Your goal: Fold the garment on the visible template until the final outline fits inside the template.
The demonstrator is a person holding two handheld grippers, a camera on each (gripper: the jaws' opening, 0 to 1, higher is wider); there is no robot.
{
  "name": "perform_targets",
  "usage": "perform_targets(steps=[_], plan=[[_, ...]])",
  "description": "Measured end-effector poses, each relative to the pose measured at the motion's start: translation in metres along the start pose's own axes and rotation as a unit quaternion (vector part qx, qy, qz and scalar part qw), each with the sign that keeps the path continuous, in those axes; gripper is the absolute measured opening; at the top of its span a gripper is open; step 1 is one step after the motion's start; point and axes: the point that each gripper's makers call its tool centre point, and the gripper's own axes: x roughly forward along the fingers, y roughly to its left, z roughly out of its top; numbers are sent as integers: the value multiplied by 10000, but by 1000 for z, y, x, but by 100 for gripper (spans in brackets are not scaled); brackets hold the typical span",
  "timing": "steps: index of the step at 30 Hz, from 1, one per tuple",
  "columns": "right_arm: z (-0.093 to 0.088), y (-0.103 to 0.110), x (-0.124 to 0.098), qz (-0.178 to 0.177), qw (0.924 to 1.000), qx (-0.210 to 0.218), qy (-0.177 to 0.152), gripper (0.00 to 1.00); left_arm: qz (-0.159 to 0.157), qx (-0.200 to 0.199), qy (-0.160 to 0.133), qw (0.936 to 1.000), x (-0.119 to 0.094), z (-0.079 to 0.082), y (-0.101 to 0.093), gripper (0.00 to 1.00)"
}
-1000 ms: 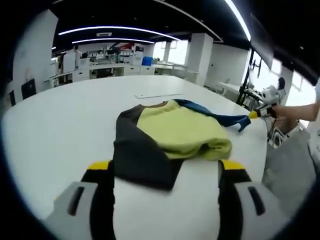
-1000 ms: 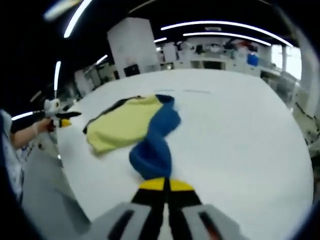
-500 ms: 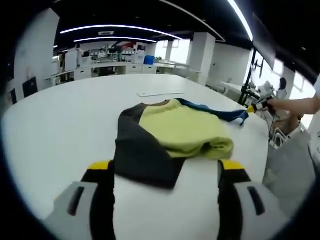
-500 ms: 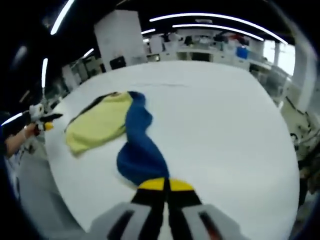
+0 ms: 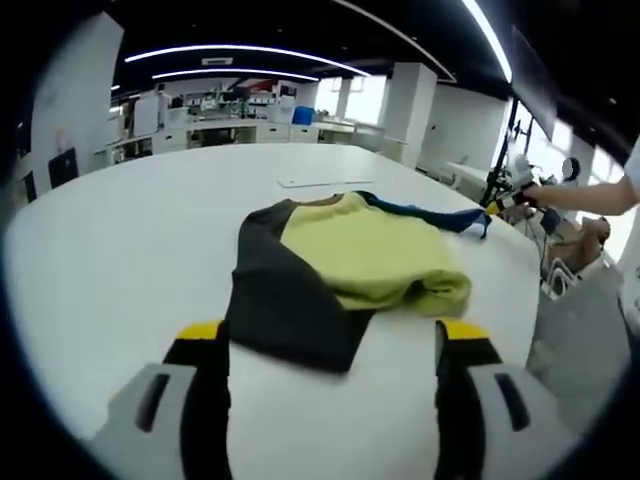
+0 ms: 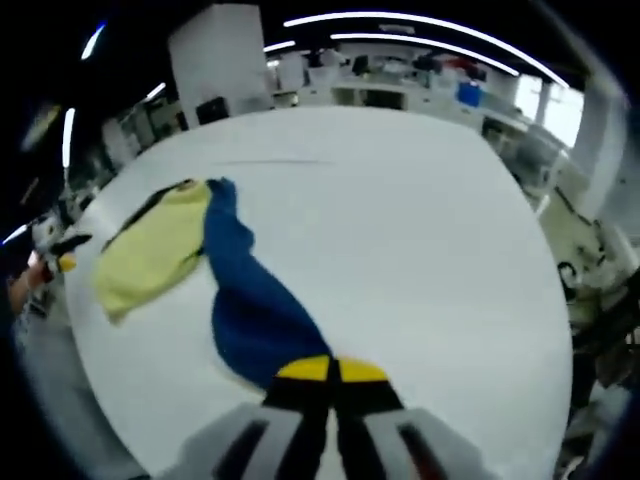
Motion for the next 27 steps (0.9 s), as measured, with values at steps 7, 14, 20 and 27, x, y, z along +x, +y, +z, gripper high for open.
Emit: perform_targets(steps=[7,14,20,27], plan=[[12,-27,11,-225,9996,55,149,0,59,-20,34,10000,0,0,1,82],[19,-45,20,-431,9983,-72,383,0,113,-68,53,9999,2,-2,2,82],[28,-61,28,-599,9966,-212,530,0,161,-112,82,9998,2,-4,4,81],[38,-82,36,-889,9928,-464,661,0,205,-178,132,9995,1,-10,5,81]])
